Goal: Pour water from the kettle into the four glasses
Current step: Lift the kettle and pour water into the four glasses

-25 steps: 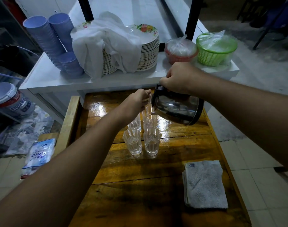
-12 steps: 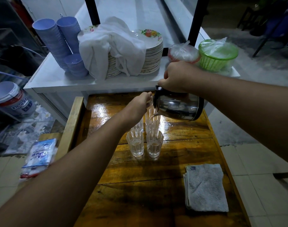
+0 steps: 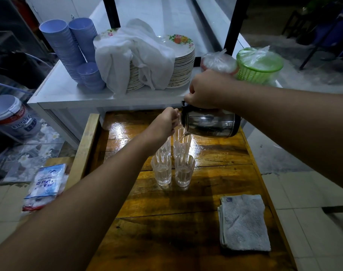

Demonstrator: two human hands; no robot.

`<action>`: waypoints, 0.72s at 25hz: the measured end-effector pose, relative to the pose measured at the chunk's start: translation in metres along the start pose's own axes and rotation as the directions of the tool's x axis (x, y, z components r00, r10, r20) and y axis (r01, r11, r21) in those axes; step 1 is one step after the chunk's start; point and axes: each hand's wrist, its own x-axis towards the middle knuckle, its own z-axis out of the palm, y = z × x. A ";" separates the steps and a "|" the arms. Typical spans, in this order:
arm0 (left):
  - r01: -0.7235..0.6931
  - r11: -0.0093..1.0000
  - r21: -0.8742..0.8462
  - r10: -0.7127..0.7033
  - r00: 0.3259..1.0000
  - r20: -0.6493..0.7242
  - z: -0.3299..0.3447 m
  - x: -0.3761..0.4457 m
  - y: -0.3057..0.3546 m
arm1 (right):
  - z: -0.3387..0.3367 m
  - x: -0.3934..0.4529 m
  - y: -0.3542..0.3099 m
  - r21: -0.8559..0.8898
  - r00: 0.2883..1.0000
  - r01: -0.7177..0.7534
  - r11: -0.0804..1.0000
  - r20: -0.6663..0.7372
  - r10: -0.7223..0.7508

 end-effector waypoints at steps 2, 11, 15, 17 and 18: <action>0.003 0.999 -0.037 -0.004 1.000 -0.016 0.001 0.001 0.001 | -0.002 0.000 -0.001 -0.019 1.000 0.014 1.000 -0.011 -0.014; 0.041 0.989 -0.139 -0.049 0.997 -0.057 0.002 -0.005 0.010 | -0.003 0.005 -0.003 -0.066 0.999 0.040 0.997 -0.027 -0.042; 0.034 0.987 -0.154 -0.045 0.996 -0.070 0.003 -0.008 0.013 | -0.005 0.006 -0.004 -0.071 0.999 0.042 0.997 -0.017 -0.043; 0.020 0.989 -0.148 -0.030 0.997 -0.065 0.004 -0.009 0.013 | -0.007 0.006 -0.005 -0.074 0.999 0.048 0.996 -0.022 -0.050; 0.016 0.989 -0.148 -0.025 0.998 -0.062 0.004 -0.010 0.013 | -0.007 0.005 -0.006 -0.073 0.998 0.050 0.996 -0.025 -0.052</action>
